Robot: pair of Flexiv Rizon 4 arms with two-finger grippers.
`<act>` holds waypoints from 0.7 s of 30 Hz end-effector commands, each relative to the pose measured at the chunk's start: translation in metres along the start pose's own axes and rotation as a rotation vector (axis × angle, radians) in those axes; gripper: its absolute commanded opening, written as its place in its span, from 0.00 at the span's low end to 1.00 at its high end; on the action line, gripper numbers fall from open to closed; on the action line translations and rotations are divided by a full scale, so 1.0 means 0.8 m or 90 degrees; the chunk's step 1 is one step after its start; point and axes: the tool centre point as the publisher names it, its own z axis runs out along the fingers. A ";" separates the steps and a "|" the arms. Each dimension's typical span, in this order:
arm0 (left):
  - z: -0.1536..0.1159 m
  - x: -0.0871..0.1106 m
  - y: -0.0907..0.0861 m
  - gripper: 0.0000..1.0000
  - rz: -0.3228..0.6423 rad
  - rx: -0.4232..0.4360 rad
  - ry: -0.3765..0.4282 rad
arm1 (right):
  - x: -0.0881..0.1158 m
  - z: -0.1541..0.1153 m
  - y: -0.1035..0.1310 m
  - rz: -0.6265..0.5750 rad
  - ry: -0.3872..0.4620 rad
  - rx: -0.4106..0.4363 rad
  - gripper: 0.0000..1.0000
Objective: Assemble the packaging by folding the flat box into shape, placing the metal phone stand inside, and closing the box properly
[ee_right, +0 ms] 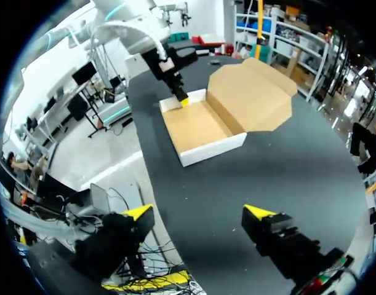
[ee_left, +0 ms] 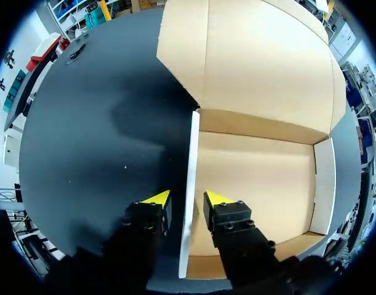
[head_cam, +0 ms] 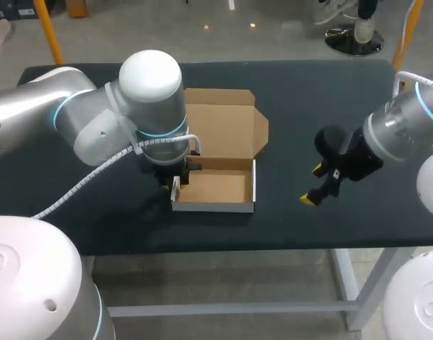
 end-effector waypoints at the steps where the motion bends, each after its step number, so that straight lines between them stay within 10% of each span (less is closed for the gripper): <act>1: -0.002 -0.003 -0.002 0.13 -0.001 -0.003 0.001 | -0.001 -0.001 0.001 0.000 0.003 0.003 1.00; 3: 0.000 -0.003 -0.003 0.00 0.000 -0.012 -0.011 | -0.001 -0.001 0.001 -0.001 0.003 0.003 1.00; 21: 0.014 -0.002 0.005 0.00 0.017 0.051 -0.168 | -0.003 0.000 0.002 -0.004 0.006 -0.001 1.00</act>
